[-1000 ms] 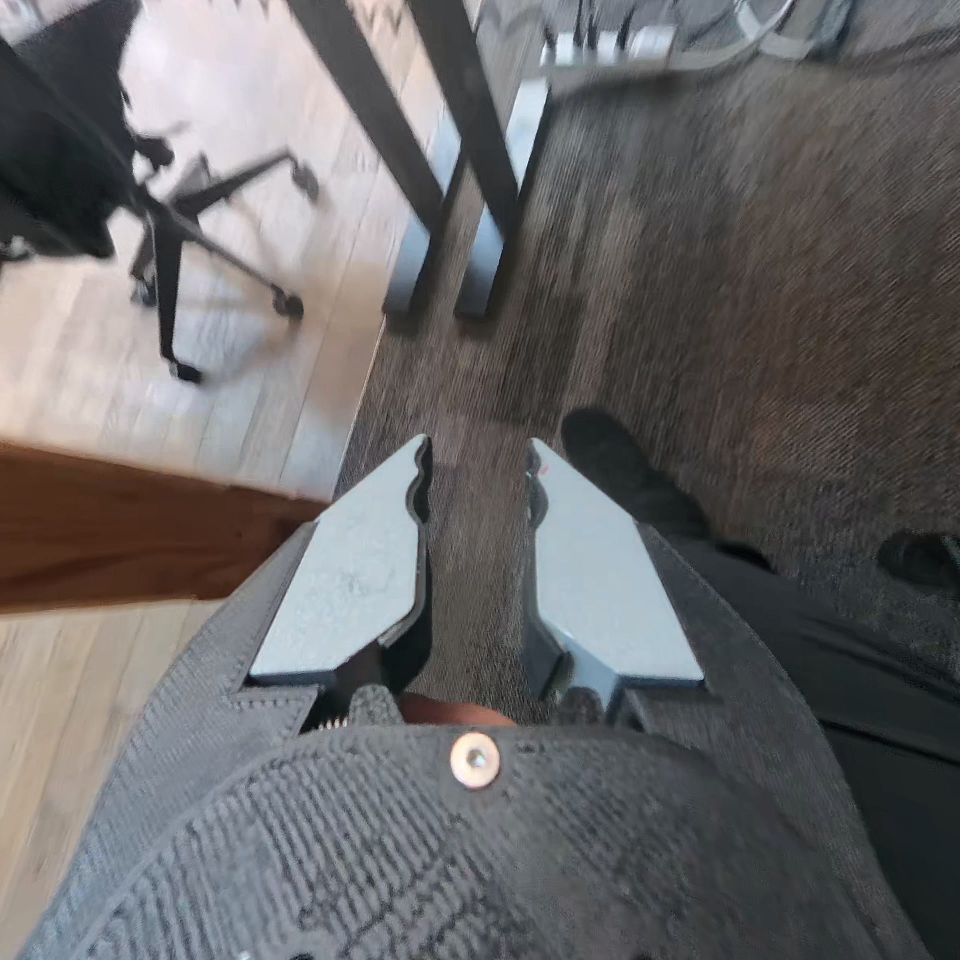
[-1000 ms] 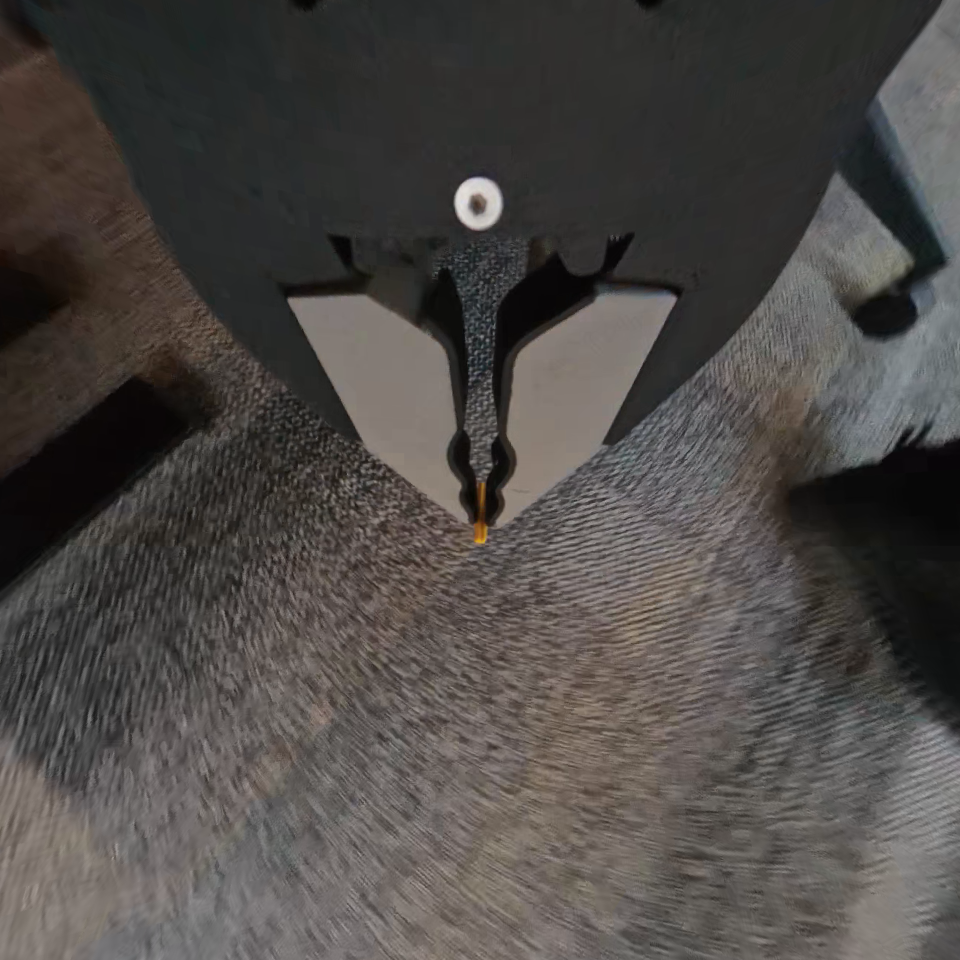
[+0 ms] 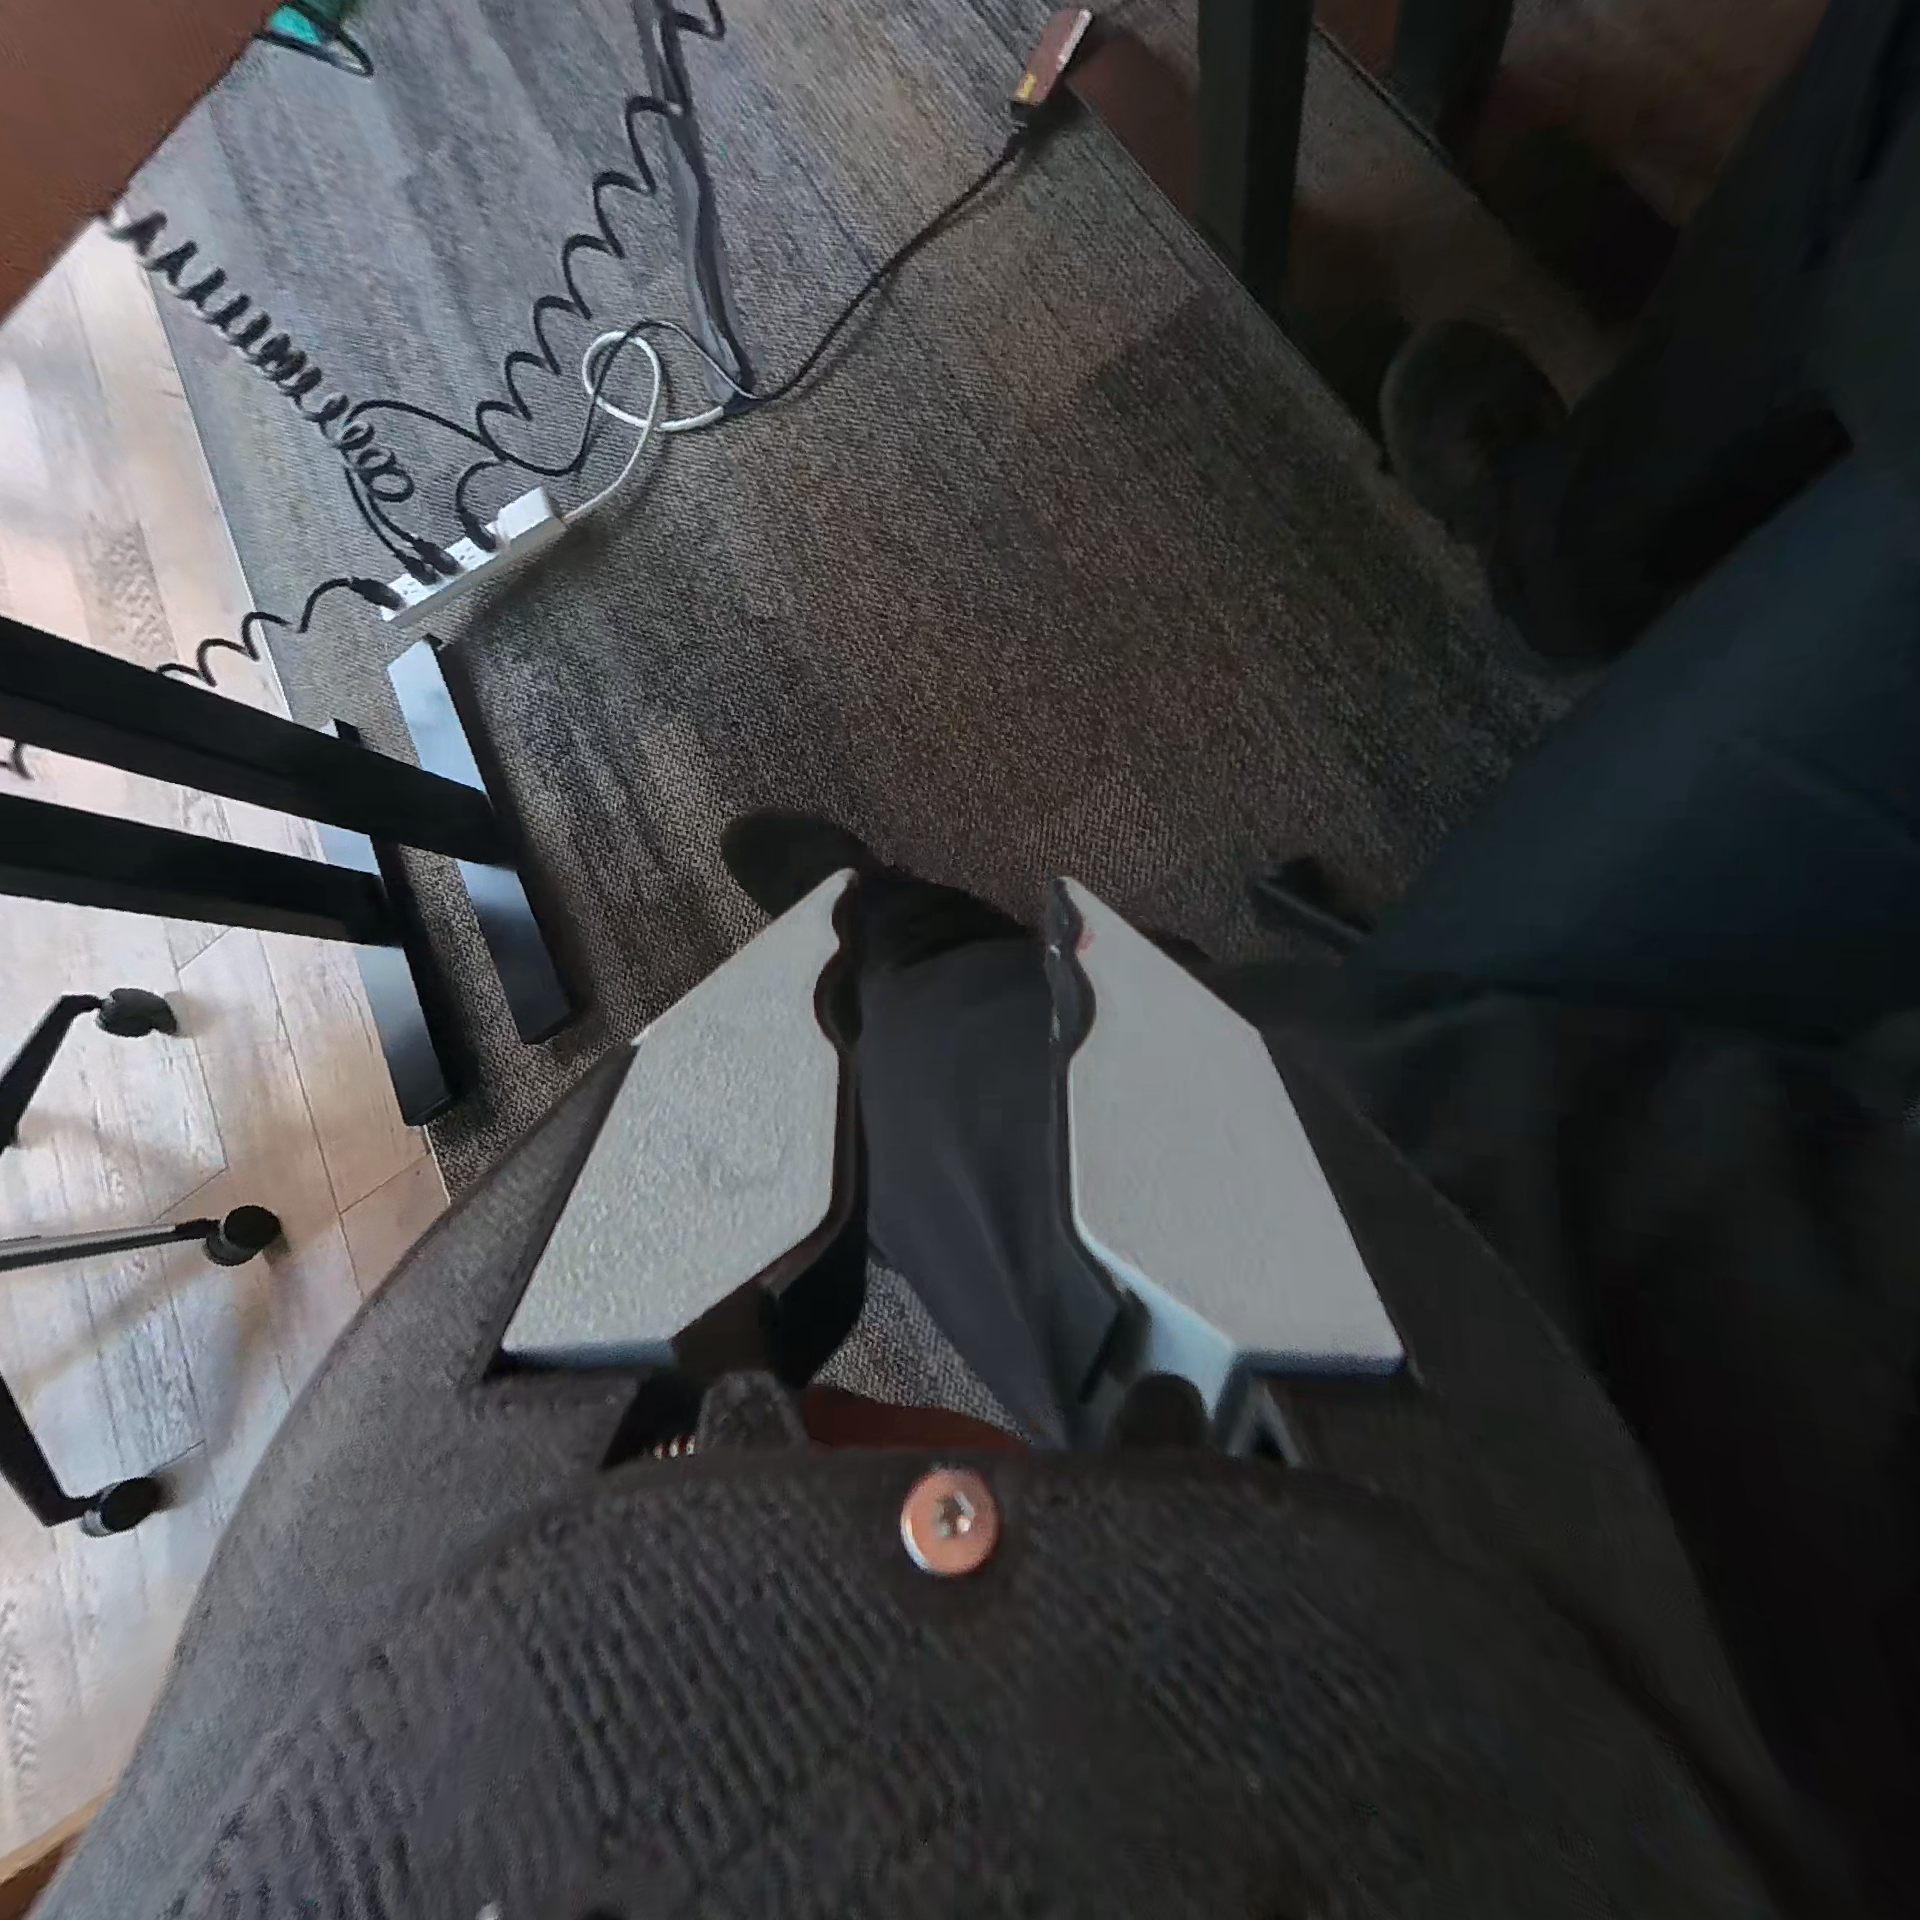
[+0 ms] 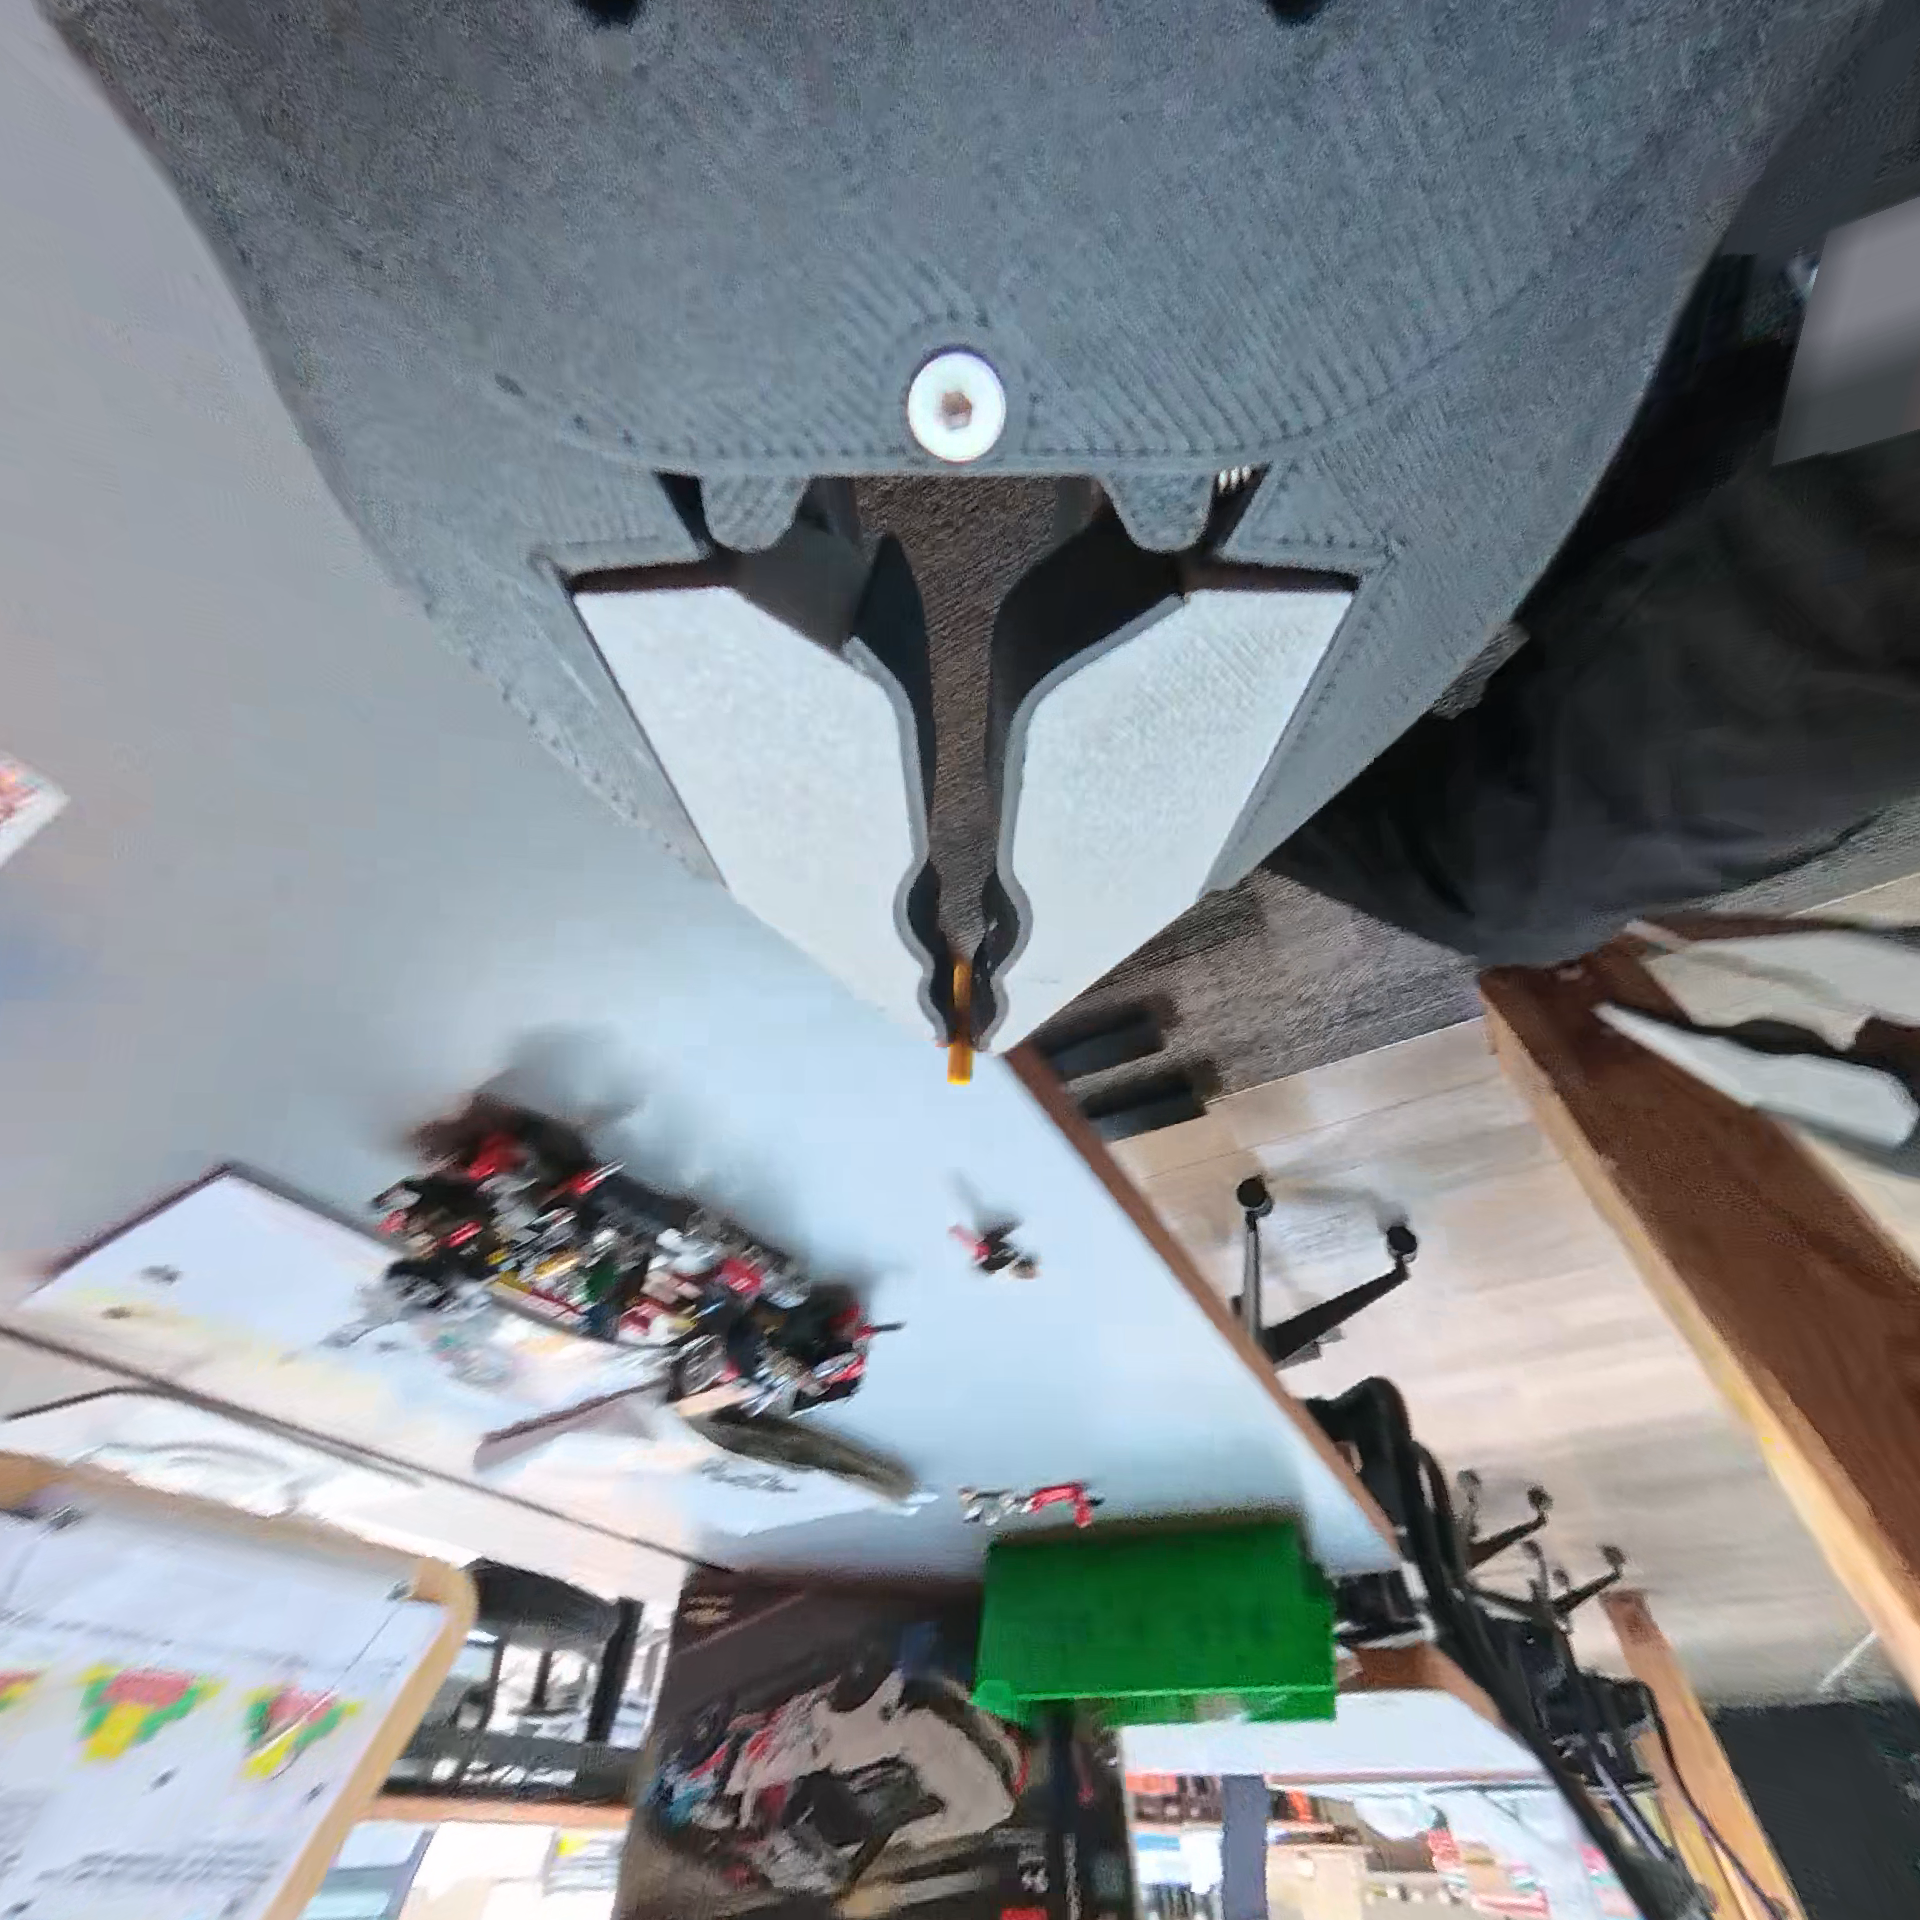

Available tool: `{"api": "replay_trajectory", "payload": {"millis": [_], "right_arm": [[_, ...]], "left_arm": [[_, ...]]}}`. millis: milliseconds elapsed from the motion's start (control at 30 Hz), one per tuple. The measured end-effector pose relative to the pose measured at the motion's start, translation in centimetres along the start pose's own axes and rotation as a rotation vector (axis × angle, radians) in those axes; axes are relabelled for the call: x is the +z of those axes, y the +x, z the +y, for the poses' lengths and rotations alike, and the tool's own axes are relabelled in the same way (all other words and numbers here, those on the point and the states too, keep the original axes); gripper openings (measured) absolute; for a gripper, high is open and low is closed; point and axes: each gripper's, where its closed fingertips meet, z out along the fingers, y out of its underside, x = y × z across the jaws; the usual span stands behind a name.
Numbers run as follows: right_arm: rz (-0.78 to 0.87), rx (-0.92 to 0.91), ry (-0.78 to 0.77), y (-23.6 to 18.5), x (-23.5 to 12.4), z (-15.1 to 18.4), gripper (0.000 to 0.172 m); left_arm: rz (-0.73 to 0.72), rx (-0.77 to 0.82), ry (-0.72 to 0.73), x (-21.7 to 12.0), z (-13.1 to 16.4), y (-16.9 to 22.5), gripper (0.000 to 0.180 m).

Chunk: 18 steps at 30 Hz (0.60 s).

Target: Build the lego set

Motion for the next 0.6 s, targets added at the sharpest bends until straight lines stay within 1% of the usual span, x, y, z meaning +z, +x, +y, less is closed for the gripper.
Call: {"api": "replay_trajectory", "payload": {"millis": [67,133,200,300,400,467,533,600], "right_arm": [[-0.003,-0.007,-0.003,2.6,1.1,-1.3,0.000],[-0.023,-0.056,-0.030,4.9,2.6,-2.3,0.000],[-0.046,-0.118,-0.089,6.7,4.1,-2.4,0.000],[-0.093,-0.192,-0.179,8.7,6.3,-1.5,0.000],[-0.056,-0.229,-0.237,11.3,8.2,0.1,0.000],[-0.060,-0.219,-0.262,12.2,8.9,0.7,0.000],[-0.088,-0.242,-0.288,12.2,9.3,1.0,0.000],[-0.096,-0.280,-0.333,12.2,9.2,1.3,0.000]], "left_arm": [[0.012,0.049,0.013,0.4,-0.5,0.4,0.033],[0.031,0.086,0.041,1.1,-1.3,0.5,0.033],[0.076,0.097,0.064,2.0,-2.2,0.5,0.033],[0.137,0.077,0.113,3.4,-3.7,-0.3,0.029],[0.135,0.097,0.134,5.2,-5.0,-2.8,0.029],[0.127,0.129,0.163,6.2,-5.8,-4.8,0.028],[0.129,0.193,0.230,6.7,-7.4,-6.5,0.029],[0.180,0.262,0.355,6.5,-10.0,-7.1,0.030]]}}
